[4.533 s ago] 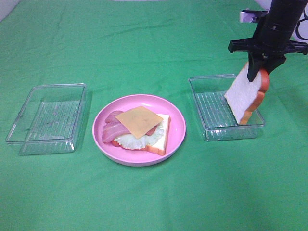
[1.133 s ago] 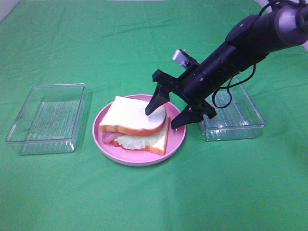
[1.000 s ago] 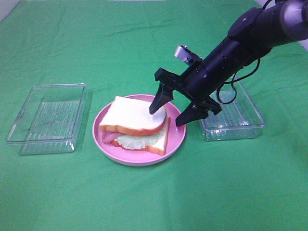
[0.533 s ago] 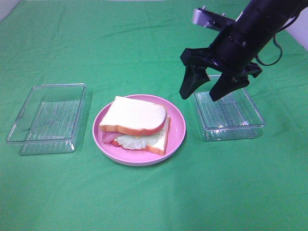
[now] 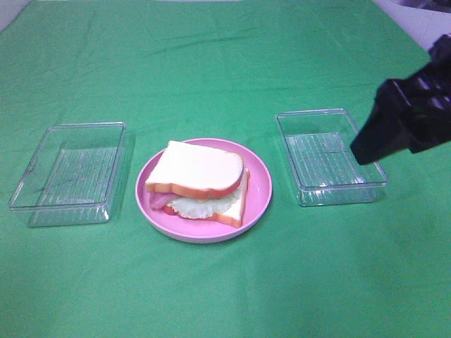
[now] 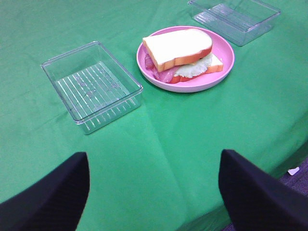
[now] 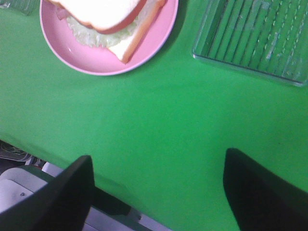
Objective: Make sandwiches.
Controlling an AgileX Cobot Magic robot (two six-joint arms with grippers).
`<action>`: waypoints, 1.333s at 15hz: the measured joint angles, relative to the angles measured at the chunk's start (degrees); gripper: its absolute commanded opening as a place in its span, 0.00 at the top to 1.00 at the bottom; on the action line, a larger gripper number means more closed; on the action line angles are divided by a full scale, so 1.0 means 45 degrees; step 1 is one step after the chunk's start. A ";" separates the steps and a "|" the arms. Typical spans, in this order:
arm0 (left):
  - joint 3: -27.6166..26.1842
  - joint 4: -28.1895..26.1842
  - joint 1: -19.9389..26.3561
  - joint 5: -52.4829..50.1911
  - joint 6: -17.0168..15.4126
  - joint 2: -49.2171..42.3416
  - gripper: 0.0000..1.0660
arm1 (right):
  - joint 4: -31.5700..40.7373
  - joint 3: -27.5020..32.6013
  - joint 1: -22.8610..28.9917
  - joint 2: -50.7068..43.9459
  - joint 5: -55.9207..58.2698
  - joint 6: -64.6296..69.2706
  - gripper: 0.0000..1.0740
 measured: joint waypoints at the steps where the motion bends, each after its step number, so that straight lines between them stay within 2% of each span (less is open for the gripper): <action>1: 0.0000 -0.0038 0.0000 0.0000 0.0013 0.0000 0.33 | -0.0076 0.0713 0.0000 -0.0993 0.0000 0.0000 0.34; 2: 0.0000 -0.0064 0.0000 0.0000 0.0064 0.0000 0.33 | -0.0127 0.1108 0.0000 -0.1566 0.0013 0.0000 0.34; 3: 0.0000 -0.0255 0.0000 0.0000 0.0204 0.0000 0.33 | -0.0586 0.2457 0.0000 -0.3705 0.0102 0.0000 0.34; 4: 0.0000 -0.0293 0.0000 0.0000 0.0204 0.0000 0.33 | -0.0917 0.3132 0.0000 -0.4698 0.0280 0.0013 0.34; 8: 0.0000 -0.0369 0.0000 0.0000 0.0280 0.0000 0.33 | -0.1362 0.4609 0.0000 -0.7716 0.0980 0.0013 0.34; 9: 0.0000 -0.0369 0.0000 0.0000 0.0280 0.0000 0.33 | -0.1655 0.5042 0.0000 -0.9397 0.1477 0.0115 0.34; 11: 0.0000 -0.0369 0.0000 0.0000 0.0280 0.0000 0.33 | -0.1897 0.5055 0.0000 -1.0746 0.1490 0.0127 0.34; 15: 0.0000 -0.0369 0.0000 0.0000 0.0280 0.0000 0.33 | -0.2215 0.5055 0.0000 -1.2159 0.1566 0.0127 0.34; 20: 0.0000 -0.0369 0.0000 -0.0013 0.0280 0.0000 0.33 | -0.2254 0.5055 0.0000 -1.2401 0.1617 0.0140 0.34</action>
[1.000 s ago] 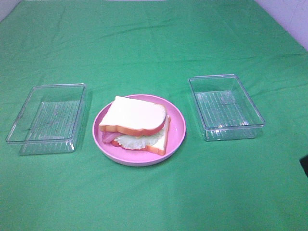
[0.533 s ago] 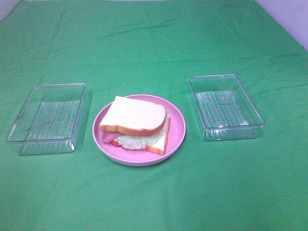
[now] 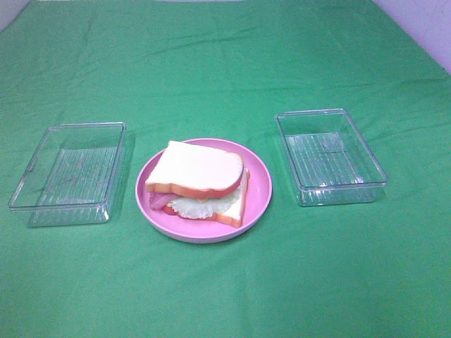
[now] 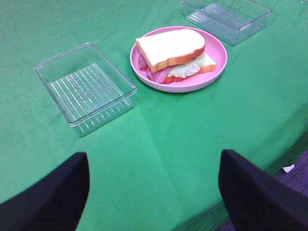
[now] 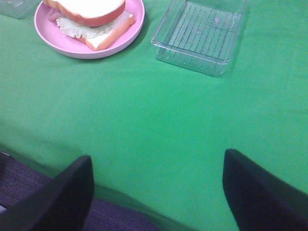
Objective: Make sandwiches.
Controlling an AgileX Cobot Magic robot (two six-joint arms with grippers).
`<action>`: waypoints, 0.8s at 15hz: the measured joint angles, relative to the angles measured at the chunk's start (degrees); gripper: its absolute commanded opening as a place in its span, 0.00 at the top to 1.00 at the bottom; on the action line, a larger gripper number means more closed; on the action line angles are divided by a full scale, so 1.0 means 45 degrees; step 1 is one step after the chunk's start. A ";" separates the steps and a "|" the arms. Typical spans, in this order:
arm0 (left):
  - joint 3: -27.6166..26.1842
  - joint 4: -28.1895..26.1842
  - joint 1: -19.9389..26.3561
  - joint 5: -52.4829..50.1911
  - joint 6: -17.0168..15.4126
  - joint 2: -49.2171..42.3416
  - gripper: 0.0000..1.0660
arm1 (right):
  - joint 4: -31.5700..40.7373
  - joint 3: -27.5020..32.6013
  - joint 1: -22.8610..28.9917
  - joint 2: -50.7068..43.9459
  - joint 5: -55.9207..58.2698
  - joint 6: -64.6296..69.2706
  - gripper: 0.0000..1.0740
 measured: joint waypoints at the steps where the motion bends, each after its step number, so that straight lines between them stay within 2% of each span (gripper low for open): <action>1: 0.0000 0.0000 0.0025 0.0000 0.0000 0.0000 0.33 | 0.0000 0.0000 0.0000 0.0000 0.0000 0.0000 0.34; 2: 0.0000 0.0000 0.0293 0.0000 0.0000 0.0000 0.33 | 0.0000 0.0000 0.0000 0.0000 0.0000 0.0000 0.34; 3: 0.0000 0.0000 0.1528 0.0000 0.0000 0.0000 0.33 | 0.0000 0.0000 0.0000 0.0000 0.0000 0.0013 0.34; 5: 0.0000 0.0000 0.2648 0.0000 0.0000 0.0000 0.33 | 0.0000 0.0000 -0.0140 0.0000 0.0000 0.0013 0.34; 11: 0.0000 0.0000 0.6303 -0.0013 0.0000 0.0000 0.33 | 0.0115 0.0000 -0.3845 -0.0331 0.0013 0.0038 0.34; 12: 0.0000 0.0000 0.6404 -0.0013 0.0000 0.0000 0.33 | 0.0140 0.0000 -0.3960 -0.0637 0.0013 0.0051 0.34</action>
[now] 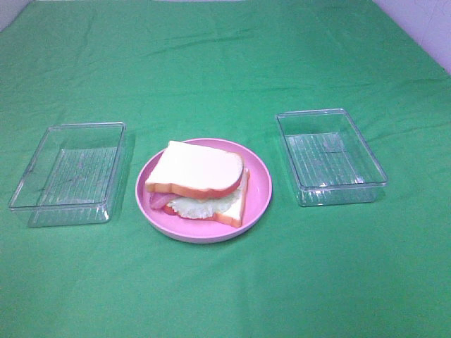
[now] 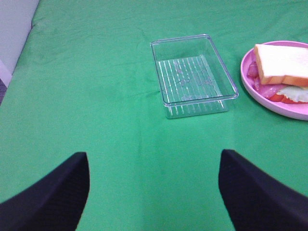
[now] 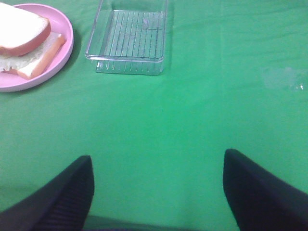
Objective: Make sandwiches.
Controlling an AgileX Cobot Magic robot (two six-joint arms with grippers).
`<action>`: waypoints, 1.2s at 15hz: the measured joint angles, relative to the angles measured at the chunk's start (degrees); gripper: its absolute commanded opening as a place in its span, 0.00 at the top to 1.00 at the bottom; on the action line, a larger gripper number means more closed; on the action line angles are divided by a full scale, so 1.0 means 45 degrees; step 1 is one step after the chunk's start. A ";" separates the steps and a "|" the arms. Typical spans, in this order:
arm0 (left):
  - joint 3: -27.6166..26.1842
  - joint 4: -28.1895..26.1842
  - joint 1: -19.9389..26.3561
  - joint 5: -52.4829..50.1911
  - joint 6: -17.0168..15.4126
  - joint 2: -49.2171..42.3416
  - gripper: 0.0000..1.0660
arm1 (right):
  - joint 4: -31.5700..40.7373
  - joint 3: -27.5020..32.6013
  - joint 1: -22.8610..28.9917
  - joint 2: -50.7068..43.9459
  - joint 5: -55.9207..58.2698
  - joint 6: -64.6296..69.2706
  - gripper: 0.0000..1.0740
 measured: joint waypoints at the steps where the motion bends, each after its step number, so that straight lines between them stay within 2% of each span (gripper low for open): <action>1: 0.0000 0.0000 0.0000 0.0000 0.0000 0.0000 0.33 | 0.0038 0.0000 -0.0025 -0.0140 0.0000 0.0000 0.34; 7: 0.0000 0.0000 0.0013 0.0000 0.0000 0.0000 0.33 | 0.0153 0.0000 -0.0038 -0.1732 0.0000 0.0000 0.34; 18: 0.0000 0.0000 0.0076 0.0000 0.0000 0.0000 0.33 | 0.0153 0.0000 -0.0038 -0.1783 0.0000 0.0000 0.34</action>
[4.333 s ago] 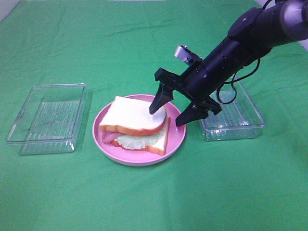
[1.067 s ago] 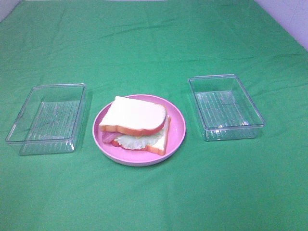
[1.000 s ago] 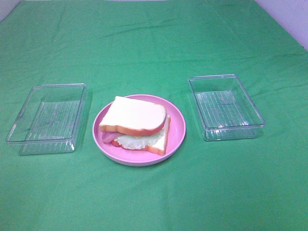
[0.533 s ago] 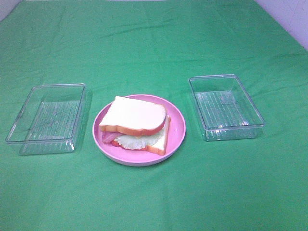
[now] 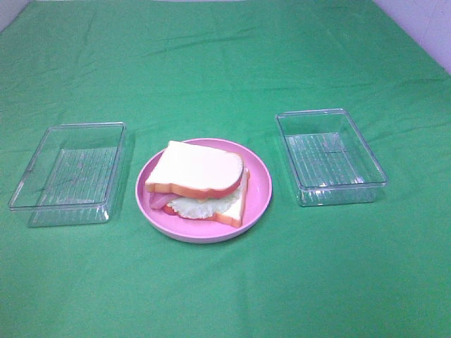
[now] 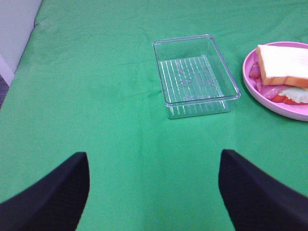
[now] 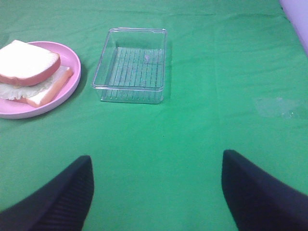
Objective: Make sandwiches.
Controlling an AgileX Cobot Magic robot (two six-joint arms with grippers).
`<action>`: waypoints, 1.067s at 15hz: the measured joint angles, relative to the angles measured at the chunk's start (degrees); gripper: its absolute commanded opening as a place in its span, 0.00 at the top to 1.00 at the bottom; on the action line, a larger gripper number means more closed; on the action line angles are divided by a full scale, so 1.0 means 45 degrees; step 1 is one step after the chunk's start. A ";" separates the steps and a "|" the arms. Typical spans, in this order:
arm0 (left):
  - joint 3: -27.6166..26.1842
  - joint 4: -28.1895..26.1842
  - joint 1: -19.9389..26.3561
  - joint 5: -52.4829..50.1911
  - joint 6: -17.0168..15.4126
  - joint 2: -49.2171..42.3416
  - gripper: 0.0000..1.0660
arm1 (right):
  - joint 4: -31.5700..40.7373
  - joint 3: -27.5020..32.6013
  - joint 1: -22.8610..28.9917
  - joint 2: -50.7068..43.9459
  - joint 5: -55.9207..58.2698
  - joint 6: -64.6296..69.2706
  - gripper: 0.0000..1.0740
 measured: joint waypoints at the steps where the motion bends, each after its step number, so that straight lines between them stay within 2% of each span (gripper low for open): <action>1: 0.0000 0.0000 0.0000 0.0000 0.0000 0.0000 0.33 | 0.0000 0.0000 0.0000 0.0000 0.0000 0.0000 0.34; 4: 0.0000 0.0000 0.0153 0.0000 0.0000 0.0000 0.33 | 0.0000 0.0000 0.0000 0.0000 0.0000 0.0000 0.34; 6: 0.0000 0.0000 0.0751 0.0000 0.0000 0.0000 0.33 | 0.0013 0.0000 -0.0089 0.0000 0.0000 0.0000 0.34; 9: 0.0000 0.0000 0.1401 0.0000 0.0000 0.0000 0.33 | 0.0013 0.0000 -0.0917 0.0000 -0.0013 0.0000 0.34; 11: 0.0000 0.0000 0.1413 0.0000 0.0000 0.0000 0.33 | 0.0025 0.0000 -0.1273 0.0000 -0.0013 0.0013 0.34; 16: 0.0000 0.0000 0.1413 0.0000 0.0000 0.0000 0.33 | 0.0038 0.0000 -0.1273 0.0000 -0.0013 0.0013 0.34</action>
